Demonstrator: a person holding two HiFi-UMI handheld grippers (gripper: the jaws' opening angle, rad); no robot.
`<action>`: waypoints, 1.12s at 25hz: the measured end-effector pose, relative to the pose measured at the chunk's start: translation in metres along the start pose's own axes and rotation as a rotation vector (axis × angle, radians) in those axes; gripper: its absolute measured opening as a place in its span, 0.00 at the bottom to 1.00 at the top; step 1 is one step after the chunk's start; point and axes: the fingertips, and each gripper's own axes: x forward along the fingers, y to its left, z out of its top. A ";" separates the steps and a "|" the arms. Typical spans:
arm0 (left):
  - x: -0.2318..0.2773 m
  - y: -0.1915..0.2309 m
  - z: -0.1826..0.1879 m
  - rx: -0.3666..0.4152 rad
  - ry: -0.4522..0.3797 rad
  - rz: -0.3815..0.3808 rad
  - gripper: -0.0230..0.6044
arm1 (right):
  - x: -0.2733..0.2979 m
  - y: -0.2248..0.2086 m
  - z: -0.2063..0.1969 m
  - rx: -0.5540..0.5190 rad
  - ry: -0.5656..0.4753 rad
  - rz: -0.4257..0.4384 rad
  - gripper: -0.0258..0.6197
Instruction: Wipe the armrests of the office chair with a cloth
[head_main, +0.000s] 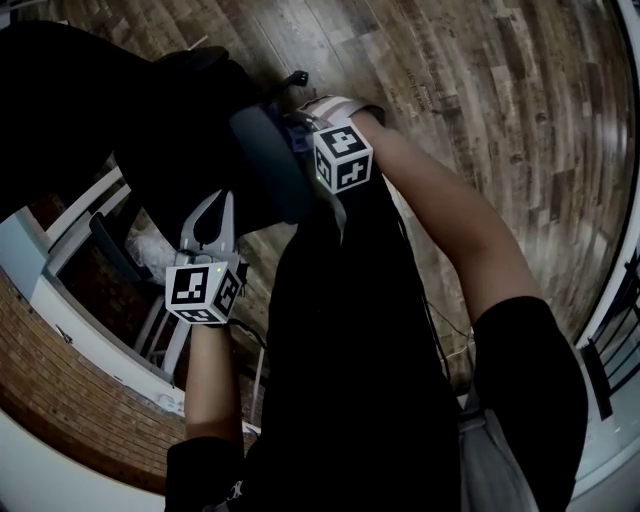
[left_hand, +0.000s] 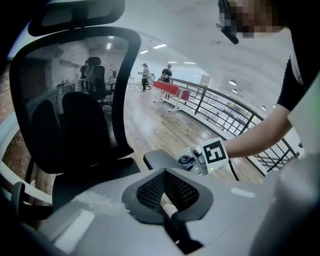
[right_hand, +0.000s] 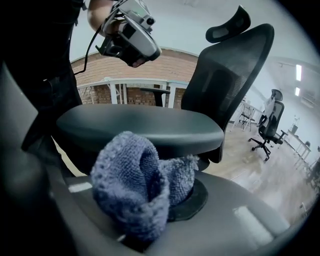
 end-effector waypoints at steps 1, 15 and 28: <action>0.002 0.001 0.000 -0.005 0.003 0.002 0.05 | 0.002 0.000 -0.002 -0.008 0.005 0.011 0.11; 0.024 0.024 0.003 -0.123 0.021 0.071 0.05 | 0.076 -0.041 -0.053 -0.040 0.160 0.109 0.11; 0.030 0.046 -0.027 -0.241 0.006 0.166 0.05 | 0.135 -0.026 -0.131 0.162 0.268 0.177 0.11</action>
